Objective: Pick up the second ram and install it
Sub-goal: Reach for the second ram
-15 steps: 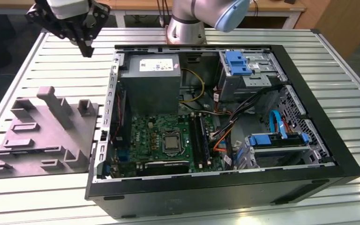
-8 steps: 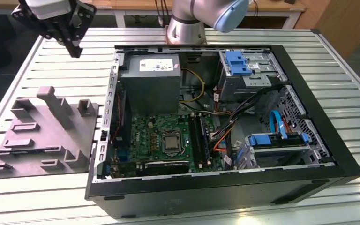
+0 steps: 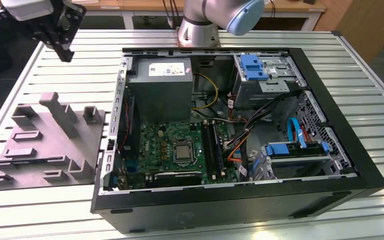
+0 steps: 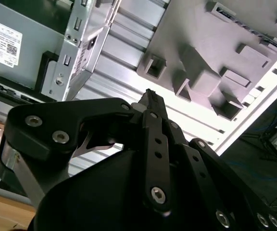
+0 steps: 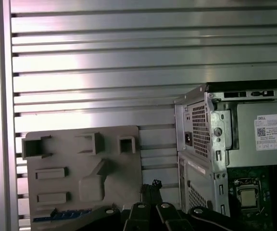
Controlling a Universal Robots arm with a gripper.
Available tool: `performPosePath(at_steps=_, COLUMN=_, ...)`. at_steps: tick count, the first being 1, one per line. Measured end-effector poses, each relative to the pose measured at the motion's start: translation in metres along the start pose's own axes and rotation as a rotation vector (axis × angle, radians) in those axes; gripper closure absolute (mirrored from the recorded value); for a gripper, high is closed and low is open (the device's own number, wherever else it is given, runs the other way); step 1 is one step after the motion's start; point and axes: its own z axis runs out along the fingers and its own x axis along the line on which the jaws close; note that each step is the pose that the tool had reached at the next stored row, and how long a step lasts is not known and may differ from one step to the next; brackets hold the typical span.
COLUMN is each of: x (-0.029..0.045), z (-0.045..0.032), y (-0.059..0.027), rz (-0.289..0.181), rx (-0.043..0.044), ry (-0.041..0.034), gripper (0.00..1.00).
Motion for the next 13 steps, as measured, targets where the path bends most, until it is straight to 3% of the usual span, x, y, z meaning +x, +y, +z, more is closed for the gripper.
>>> performPosePath(at_steps=13, x=0.0345, z=-0.0007, y=-0.0026, rz=0.000, rx=-0.0004, ry=-0.0044, gripper=0.90)
